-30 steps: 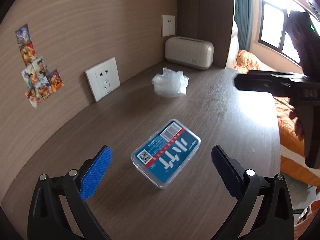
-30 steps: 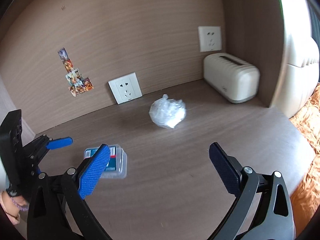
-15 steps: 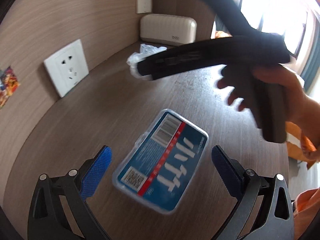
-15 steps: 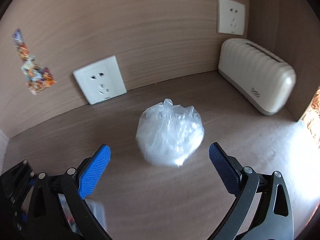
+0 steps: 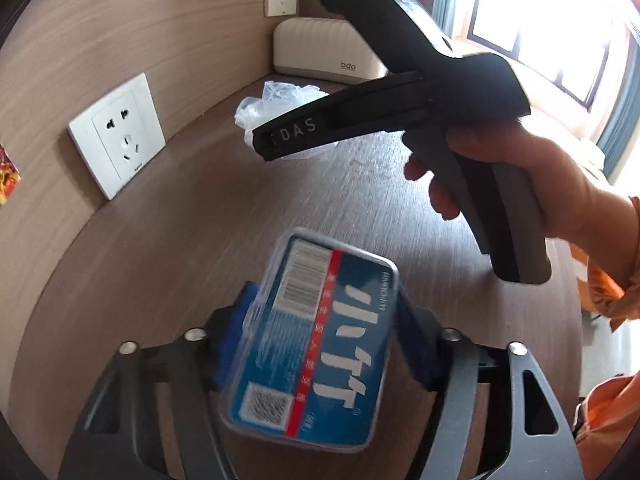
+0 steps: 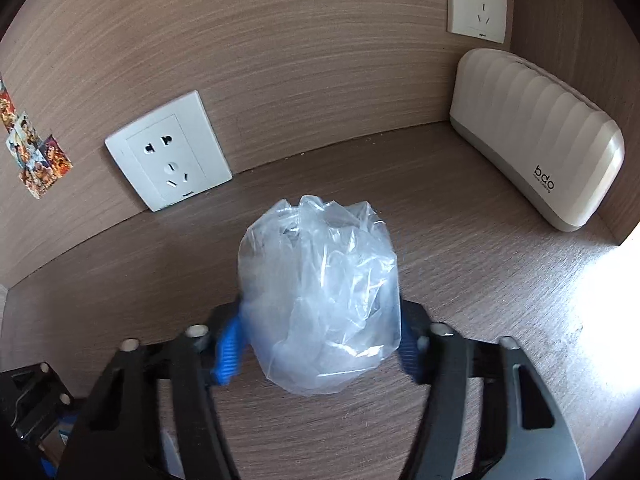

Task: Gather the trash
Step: 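Grasp the blue-and-white plastic box with the left tool while the right tool grasps the clear bag, then carry the plastic box and clear bag over the white bin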

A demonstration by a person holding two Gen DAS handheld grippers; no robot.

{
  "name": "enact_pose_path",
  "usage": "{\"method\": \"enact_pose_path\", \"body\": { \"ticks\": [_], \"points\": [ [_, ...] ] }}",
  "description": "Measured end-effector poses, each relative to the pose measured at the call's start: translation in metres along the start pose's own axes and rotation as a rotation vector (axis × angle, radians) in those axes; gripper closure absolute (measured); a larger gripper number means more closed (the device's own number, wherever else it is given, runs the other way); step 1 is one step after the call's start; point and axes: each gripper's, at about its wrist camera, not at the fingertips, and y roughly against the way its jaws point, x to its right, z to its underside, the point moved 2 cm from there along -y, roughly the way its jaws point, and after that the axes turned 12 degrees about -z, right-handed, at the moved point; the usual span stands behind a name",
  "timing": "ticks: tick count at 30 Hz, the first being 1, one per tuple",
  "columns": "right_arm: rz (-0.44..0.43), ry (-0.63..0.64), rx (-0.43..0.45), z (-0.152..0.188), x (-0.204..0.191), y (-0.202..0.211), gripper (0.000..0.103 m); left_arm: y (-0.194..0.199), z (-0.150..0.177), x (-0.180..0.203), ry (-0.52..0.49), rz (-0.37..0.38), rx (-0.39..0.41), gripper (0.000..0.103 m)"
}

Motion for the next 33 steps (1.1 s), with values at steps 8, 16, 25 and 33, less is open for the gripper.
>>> {"method": "enact_pose_path", "body": {
  "ticks": [8,16,25,33],
  "points": [
    [-0.014,0.041,0.040,0.001,-0.013,0.038,0.049,0.013,-0.010,-0.011,0.089,-0.011,0.010,0.046],
    [-0.032,0.062,0.086,0.013,-0.016,0.081,0.049,0.049,-0.012,-0.002,0.110,-0.075,0.058,0.046],
    [-0.047,0.064,0.139,0.044,-0.011,0.146,0.049,0.075,-0.021,0.034,0.101,-0.099,0.091,0.046],
    [0.008,0.030,0.182,0.092,0.014,0.222,0.049,0.108,-0.023,0.118,0.028,-0.044,0.125,0.046]
  ]
}}
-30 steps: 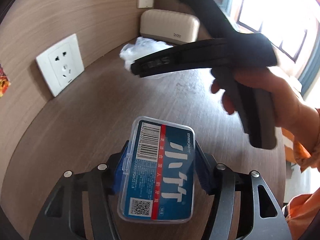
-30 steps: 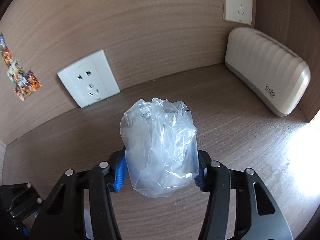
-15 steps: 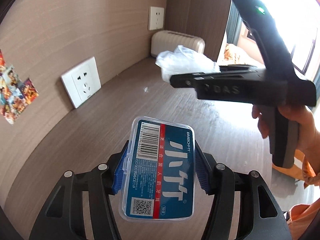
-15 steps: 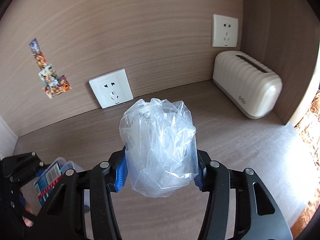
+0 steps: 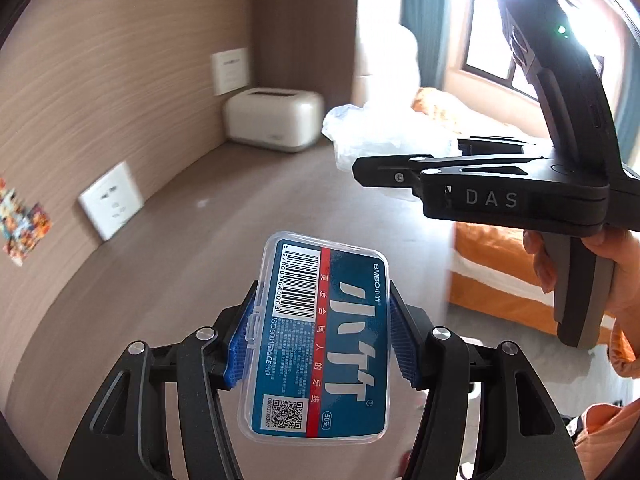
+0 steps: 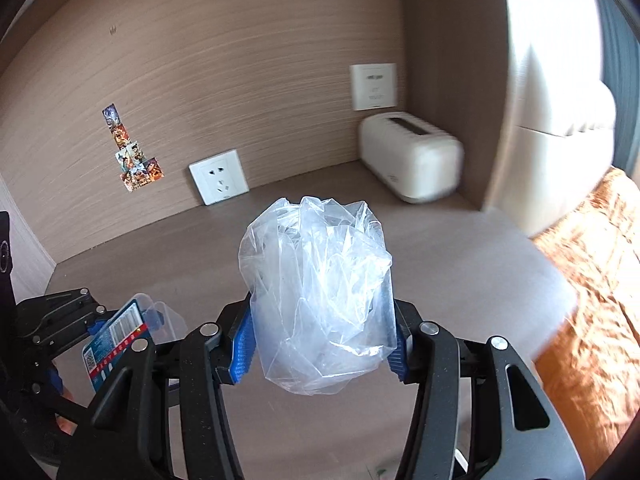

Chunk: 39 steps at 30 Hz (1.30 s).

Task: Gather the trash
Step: 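Carry the plastic box and clear bag over the white bin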

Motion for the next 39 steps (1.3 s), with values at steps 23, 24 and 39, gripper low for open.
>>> {"method": "enact_pose_path", "body": {
  "ticks": [23,24,39],
  "points": [
    [0.330,-0.319,0.062,0.166,0.117,0.202,0.049,0.002,0.019,0.244,-0.315,0.321,-0.005,0.046],
    [0.337,-0.337,0.059,0.175,0.121,0.204,0.049,-0.004,0.022,0.250,-0.325,0.329,-0.012,0.046],
    [0.304,-0.619,-0.131,0.341,0.222,0.120,0.049,-0.174,0.142,0.342,-0.401,0.550,-0.280,0.045]
  ]
}}
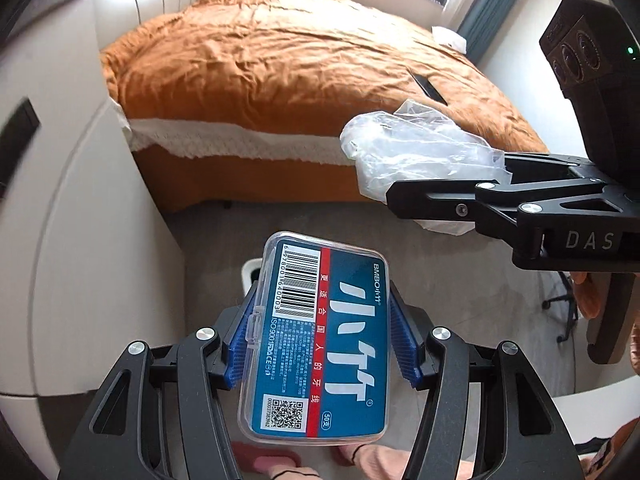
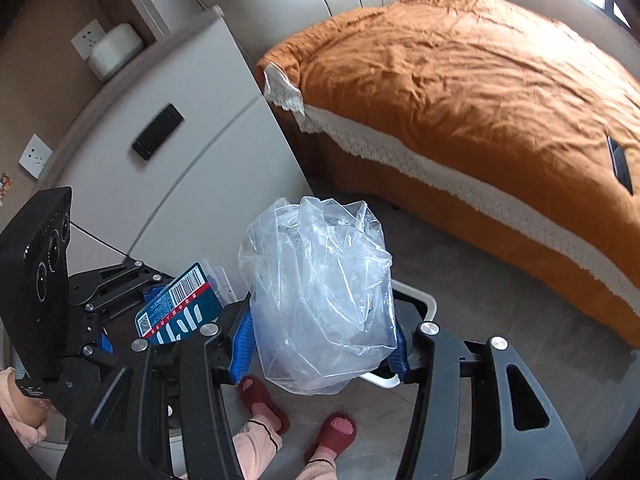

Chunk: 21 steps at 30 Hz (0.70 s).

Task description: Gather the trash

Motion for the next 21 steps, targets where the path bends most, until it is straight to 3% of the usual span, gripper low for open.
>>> {"method": "enact_pose_path", "body": {
  "ticks": [6,7,9,10,11,15,21],
  "points": [
    [-0.039,-0.081,-0.101,0.025,0.052,-0.077,0.049,-0.095,0.019,-0.006,0.006,0.076,-0.065,0.045],
    [-0.032,-0.082,-0.111,0.030,0.058,-0.088,0.045,-0.111,0.022,-0.008,0.019,0.081,-0.074,0.042],
    [-0.032,-0.098,-0.134,0.038,0.069,-0.105,0.018,-0.134,0.023,-0.012,0.052,0.112,-0.108,0.010],
    [-0.043,-0.112,-0.162,0.043,0.076,-0.116,0.003,-0.146,0.025,-0.016,0.078,0.125,-0.122,0.005],
    [-0.039,-0.117,-0.173,0.047,0.080,-0.122,0.004,-0.155,0.026,-0.019,0.102,0.148,-0.145,0.005],
    [-0.002,-0.160,-0.202,0.056,0.096,-0.130,0.004,-0.160,0.031,-0.015,0.084,0.134,-0.176,0.005],
    [0.005,-0.175,-0.158,0.048,0.079,-0.095,0.004,-0.110,0.027,-0.017,0.071,0.101,-0.139,0.005]
  ]
}}
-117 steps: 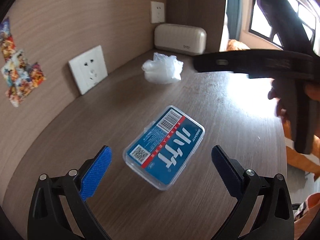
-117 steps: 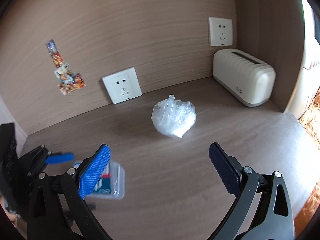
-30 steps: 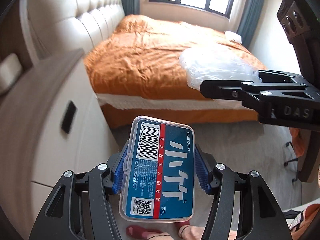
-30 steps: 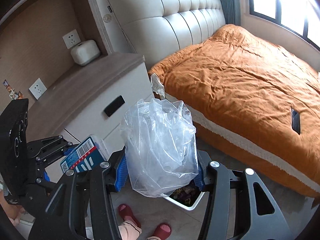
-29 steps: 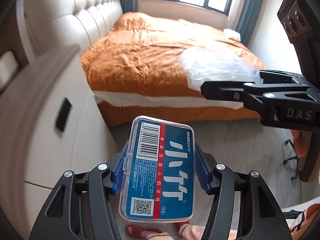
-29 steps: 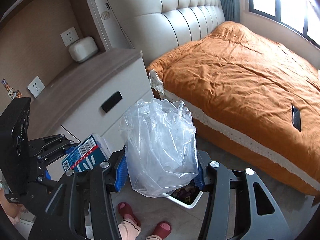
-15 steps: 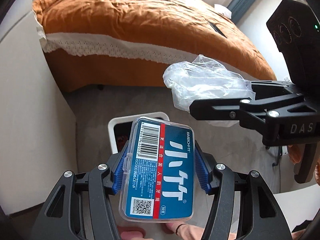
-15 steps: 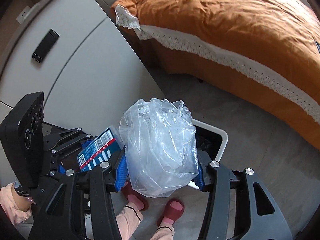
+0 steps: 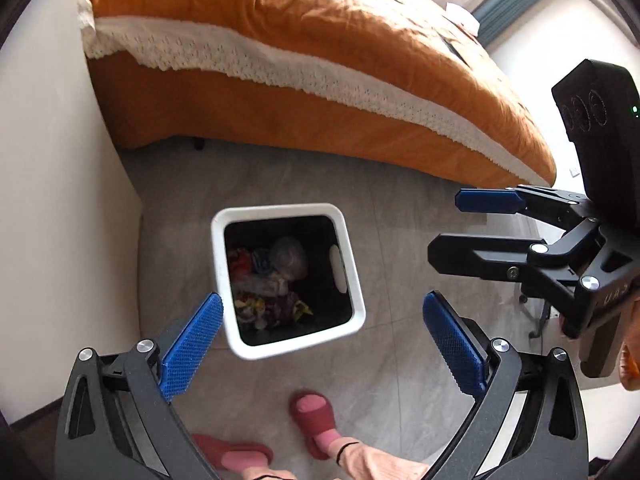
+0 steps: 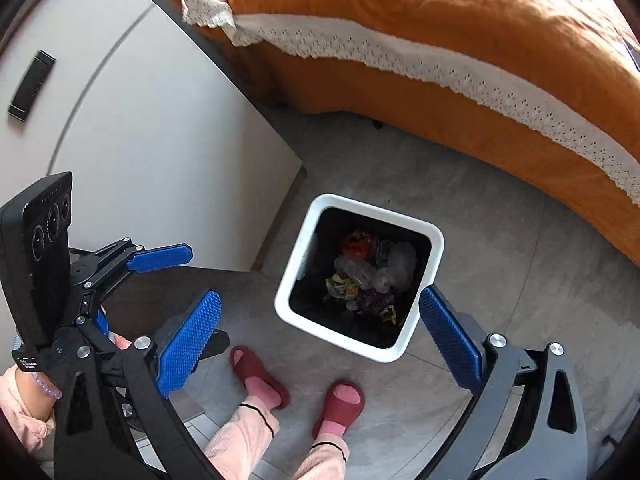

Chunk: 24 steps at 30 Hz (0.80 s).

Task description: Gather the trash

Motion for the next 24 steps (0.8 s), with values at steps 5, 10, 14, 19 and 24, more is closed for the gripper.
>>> {"method": "enact_pose_path", "body": {
  "ticks": [5,10,14,19,24],
  "points": [
    [-0.022,0.027,0.066,0.000,-0.038,0.050,0.004,0.072,-0.006,0.002,0.029,-0.040,0.071,0.005],
    [-0.062,0.061,0.157,-0.003,-0.082,0.111,0.004,0.145,-0.014,0.011,0.055,-0.075,0.155,0.005],
    [-0.084,0.114,0.253,-0.008,-0.118,0.164,0.004,0.210,-0.016,0.019,0.097,-0.134,0.249,0.005],
    [-0.101,0.244,0.371,-0.015,-0.168,0.225,0.004,0.292,-0.012,0.019,0.195,-0.216,0.350,0.005],
    [-0.170,0.356,0.418,-0.022,-0.208,0.263,0.004,0.364,-0.003,0.020,0.276,-0.346,0.441,0.005]
  ]
}}
